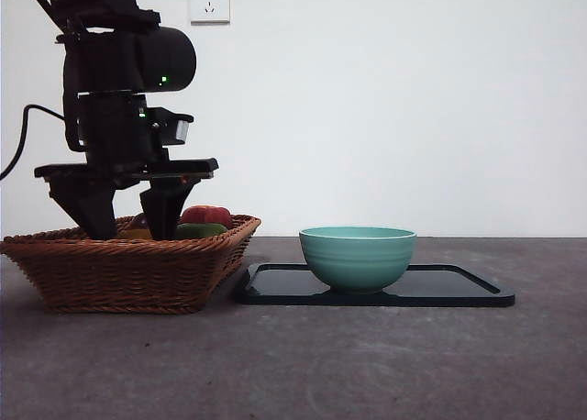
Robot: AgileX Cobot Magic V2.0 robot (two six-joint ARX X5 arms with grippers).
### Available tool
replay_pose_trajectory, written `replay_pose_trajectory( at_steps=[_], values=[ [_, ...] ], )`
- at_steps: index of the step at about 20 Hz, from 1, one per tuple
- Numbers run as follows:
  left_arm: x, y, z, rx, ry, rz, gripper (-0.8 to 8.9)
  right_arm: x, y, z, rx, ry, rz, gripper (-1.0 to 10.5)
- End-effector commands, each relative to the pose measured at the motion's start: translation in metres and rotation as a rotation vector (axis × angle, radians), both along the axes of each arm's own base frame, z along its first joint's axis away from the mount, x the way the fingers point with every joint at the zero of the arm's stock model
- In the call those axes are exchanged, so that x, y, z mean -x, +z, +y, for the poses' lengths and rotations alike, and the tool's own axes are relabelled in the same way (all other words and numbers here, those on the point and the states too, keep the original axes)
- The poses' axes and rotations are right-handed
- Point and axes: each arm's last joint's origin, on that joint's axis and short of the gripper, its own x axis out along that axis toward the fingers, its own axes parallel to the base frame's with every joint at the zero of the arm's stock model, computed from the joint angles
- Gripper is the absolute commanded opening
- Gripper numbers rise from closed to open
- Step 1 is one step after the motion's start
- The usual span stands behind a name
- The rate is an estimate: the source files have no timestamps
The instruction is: Pick up the wifruite, put it on the bowl, pick up the plate, put it on desk
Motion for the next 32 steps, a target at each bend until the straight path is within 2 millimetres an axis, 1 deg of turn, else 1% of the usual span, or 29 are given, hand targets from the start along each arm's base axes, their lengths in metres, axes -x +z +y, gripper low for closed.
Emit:
replay_pose_trajectory(
  at_steps=[1, 3, 4, 6, 7, 8, 10, 11, 12, 14, 16, 18, 20, 23, 26, 29, 32],
  values=[
    [-0.005, -0.008, -0.003, -0.007, -0.011, 0.017, 1.54, 0.0, 0.003, 0.0, -0.006, 0.012, -0.011, 6.5],
    [-0.005, -0.008, -0.003, -0.006, -0.011, 0.015, 1.61, 0.0, 0.003, 0.0, -0.007, 0.012, -0.011, 6.5],
    [-0.006, -0.007, -0.003, -0.005, -0.01, 0.013, 1.91, 0.0, 0.003, 0.0, -0.006, 0.012, -0.011, 6.5],
    [-0.007, -0.005, -0.002, -0.002, 0.001, 0.012, 3.76, 0.0, 0.003, 0.0, -0.007, 0.012, -0.011, 6.5],
    [-0.007, -0.002, -0.002, -0.002, 0.002, 0.012, 4.28, 0.0, 0.003, 0.0, -0.007, 0.012, -0.011, 6.5],
    [-0.008, 0.001, -0.002, -0.002, 0.002, 0.012, 4.6, 0.0, 0.003, 0.0, -0.007, 0.012, -0.011, 6.5],
    [-0.008, 0.013, -0.003, 0.002, -0.001, 0.004, 4.74, 0.0, 0.003, 0.0, -0.007, 0.012, -0.011, 6.5],
    [-0.007, 0.023, -0.002, 0.006, -0.004, -0.006, 4.8, 0.0, 0.003, 0.0, -0.007, 0.012, -0.012, 6.5],
    [-0.005, 0.031, -0.002, 0.011, -0.01, -0.016, 5.07, 0.0, 0.003, 0.0, -0.006, 0.012, -0.012, 6.5],
    [0.006, 0.054, 0.002, 0.057, -0.048, -0.039, 5.78, 0.0, 0.003, 0.0, -0.007, 0.012, -0.012, 6.5],
    [0.021, 0.077, 0.005, 0.115, -0.093, -0.057, 5.96, 0.0, 0.003, 0.0, -0.006, 0.011, -0.013, 6.5],
    [0.04, 0.101, 0.01, 0.147, -0.133, -0.088, 5.95, 0.0, 0.003, 0.0, -0.005, 0.009, -0.013, 6.5],
    [0.065, 0.124, 0.018, 0.157, -0.169, -0.111, 5.94, 0.0, 0.003, 0.0, -0.005, 0.009, -0.013, 6.5],
    [0.111, 0.159, 0.034, 0.247, -0.265, -0.117, 5.94, 0.0, 0.003, 0.0, -0.005, 0.009, -0.013, 6.5],
    [0.16, 0.191, 0.055, 0.333, -0.322, -0.211, 5.94, 0.0, 0.003, 0.0, -0.007, 0.008, -0.016, 6.5],
    [0.212, 0.213, 0.08, 0.361, -0.348, -0.33, 5.94, -0.001, 0.006, 0.001, -0.029, 0.008, -0.036, 6.5],
    [0.263, 0.223, 0.104, 0.387, -0.374, -0.439, 5.94, -0.001, 0.008, 0.002, -0.05, 0.007, -0.054, 6.5]
  ],
)
